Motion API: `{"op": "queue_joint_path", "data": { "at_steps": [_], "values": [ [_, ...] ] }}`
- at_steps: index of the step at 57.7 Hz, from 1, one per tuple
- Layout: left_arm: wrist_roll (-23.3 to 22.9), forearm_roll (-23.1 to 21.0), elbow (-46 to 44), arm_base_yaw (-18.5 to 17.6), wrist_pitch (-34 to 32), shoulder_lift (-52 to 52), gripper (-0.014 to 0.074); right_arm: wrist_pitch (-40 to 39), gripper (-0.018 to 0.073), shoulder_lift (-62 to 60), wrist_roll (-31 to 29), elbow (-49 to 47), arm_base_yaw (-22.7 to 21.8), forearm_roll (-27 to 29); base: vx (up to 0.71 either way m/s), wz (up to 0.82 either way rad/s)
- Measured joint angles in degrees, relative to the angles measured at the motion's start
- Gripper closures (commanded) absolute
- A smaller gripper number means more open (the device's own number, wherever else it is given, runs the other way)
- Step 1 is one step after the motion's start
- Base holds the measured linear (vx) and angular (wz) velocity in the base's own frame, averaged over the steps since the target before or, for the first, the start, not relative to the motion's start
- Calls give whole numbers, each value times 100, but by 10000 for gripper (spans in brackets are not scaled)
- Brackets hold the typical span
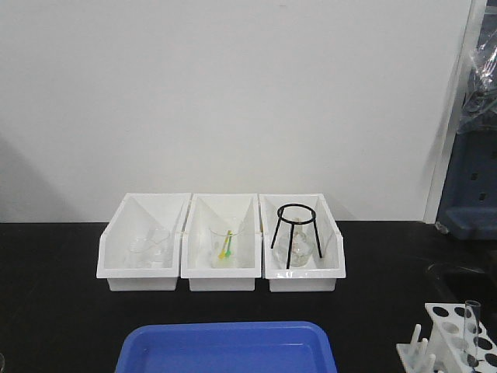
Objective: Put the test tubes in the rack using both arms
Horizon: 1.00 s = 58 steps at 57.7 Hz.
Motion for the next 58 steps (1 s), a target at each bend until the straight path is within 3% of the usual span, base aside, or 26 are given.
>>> {"op": "queue_joint_path", "data": {
  "at_steps": [58],
  "values": [
    [-25,-17,1,0,-40,0,602,0,121,0,0,0,0,0,0,0]
  ]
}}
